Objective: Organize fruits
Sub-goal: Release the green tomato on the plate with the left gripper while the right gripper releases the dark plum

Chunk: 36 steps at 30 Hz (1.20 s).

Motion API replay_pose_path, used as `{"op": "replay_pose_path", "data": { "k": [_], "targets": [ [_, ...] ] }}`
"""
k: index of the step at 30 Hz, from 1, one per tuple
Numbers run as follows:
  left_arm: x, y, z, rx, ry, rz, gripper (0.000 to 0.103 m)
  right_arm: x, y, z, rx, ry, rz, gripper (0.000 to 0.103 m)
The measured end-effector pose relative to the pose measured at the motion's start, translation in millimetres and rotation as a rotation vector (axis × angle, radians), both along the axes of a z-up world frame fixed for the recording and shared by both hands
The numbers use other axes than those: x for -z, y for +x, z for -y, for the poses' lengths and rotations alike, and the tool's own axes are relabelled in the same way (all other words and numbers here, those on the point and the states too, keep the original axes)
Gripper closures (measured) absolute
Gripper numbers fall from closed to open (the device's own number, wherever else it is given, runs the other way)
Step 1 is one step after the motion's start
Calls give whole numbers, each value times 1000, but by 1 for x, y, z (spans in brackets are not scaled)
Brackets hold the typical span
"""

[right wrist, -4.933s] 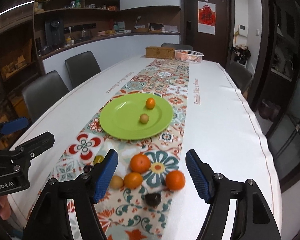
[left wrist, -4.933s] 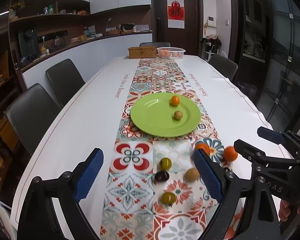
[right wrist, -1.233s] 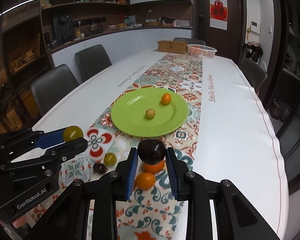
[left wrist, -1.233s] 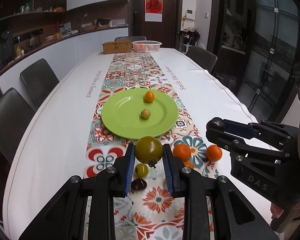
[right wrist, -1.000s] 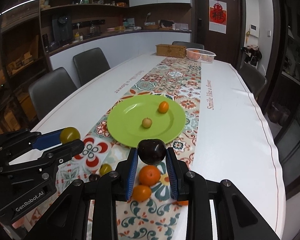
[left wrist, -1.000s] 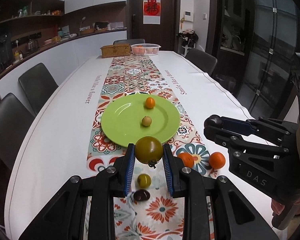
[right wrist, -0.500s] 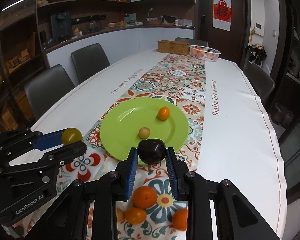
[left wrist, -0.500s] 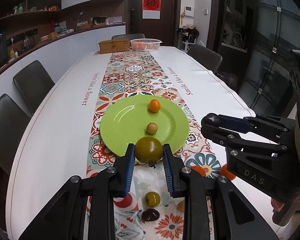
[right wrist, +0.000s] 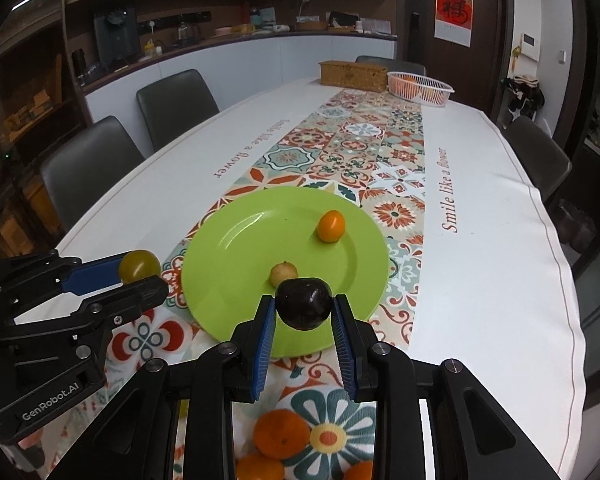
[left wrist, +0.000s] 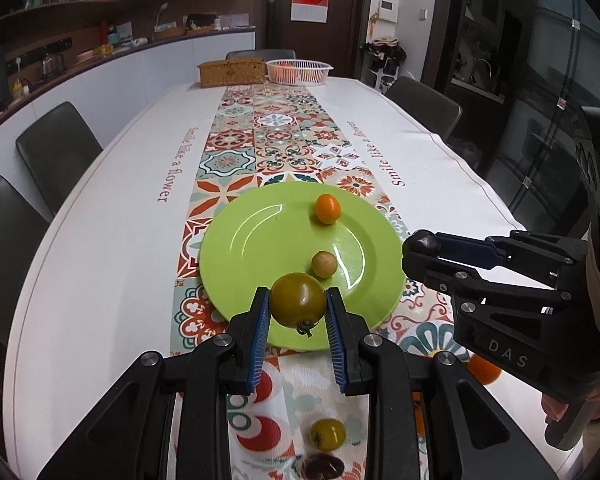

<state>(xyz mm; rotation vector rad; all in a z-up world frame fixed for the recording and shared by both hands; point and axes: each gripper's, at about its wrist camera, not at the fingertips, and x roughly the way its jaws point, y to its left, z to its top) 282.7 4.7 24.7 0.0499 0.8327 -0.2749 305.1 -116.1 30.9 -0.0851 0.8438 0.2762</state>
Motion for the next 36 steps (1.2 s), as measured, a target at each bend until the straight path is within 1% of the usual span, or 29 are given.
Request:
{"op": "replay_pose_path", "data": {
  "k": [12, 20, 23, 26, 29, 33, 36],
  "targets": [
    [31, 46, -2, 6, -4, -73, 75, 25, 39, -5, -12, -10, -68, 73],
    [40, 59, 0, 8, -9, -95, 74, 34, 54, -4, -6, -10, -88, 73],
    [39, 59, -1, 2, -12, -96, 70, 36, 56, -4, -11, -10, -91, 73],
    [36, 56, -3, -5, -11, -89, 70, 36, 56, -5, -13, -4, -91, 72],
    [31, 50, -4, -14, -13, -77, 67, 34, 52, -3, -3, 8, -82, 61],
    [20, 33, -5, -31, -5, -53, 67, 28, 42, 0, 0, 27, -74, 61],
    [11, 16, -6, -38, -14, -33, 64, 21, 31, 4, 6, 35, -59, 61]
  ]
}}
